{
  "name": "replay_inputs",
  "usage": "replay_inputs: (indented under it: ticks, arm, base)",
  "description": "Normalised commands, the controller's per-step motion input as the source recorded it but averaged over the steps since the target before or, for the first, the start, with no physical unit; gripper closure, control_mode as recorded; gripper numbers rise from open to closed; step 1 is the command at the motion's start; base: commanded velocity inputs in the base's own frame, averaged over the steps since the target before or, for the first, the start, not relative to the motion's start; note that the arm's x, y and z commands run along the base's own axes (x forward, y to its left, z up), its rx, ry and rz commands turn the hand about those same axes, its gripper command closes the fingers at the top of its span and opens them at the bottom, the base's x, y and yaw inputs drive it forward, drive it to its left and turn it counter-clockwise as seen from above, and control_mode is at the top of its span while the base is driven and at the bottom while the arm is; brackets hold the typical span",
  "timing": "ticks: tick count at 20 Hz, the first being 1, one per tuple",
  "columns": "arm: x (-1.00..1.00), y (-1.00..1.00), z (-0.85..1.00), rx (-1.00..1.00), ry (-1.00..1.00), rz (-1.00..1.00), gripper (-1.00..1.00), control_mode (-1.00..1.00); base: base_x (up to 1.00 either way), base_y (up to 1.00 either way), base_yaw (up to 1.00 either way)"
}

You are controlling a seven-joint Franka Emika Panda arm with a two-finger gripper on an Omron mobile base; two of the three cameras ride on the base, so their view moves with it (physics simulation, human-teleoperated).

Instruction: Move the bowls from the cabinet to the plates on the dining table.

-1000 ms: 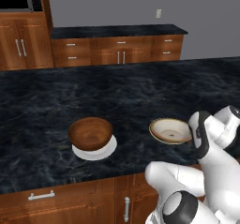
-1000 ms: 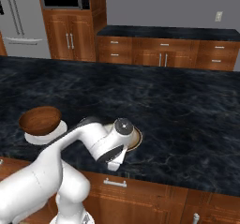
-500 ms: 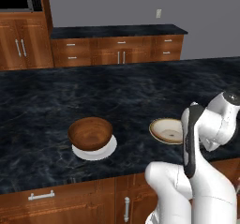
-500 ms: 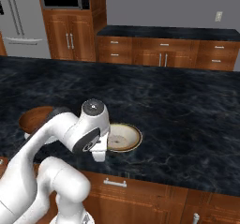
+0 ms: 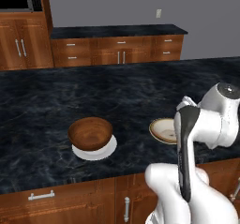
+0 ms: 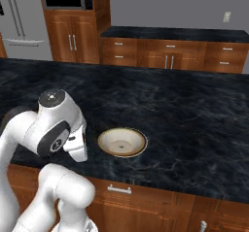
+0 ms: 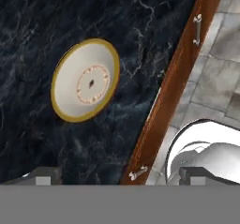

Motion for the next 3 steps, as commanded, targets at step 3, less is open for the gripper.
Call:
replay_inputs:
  ticks: [3]
  arm:
    - [-0.64, 0.29, 0.61, -0.12, -0.06, 0.07, -1.0, -1.0]
  base:
    - [0.0, 0.0, 0.0]
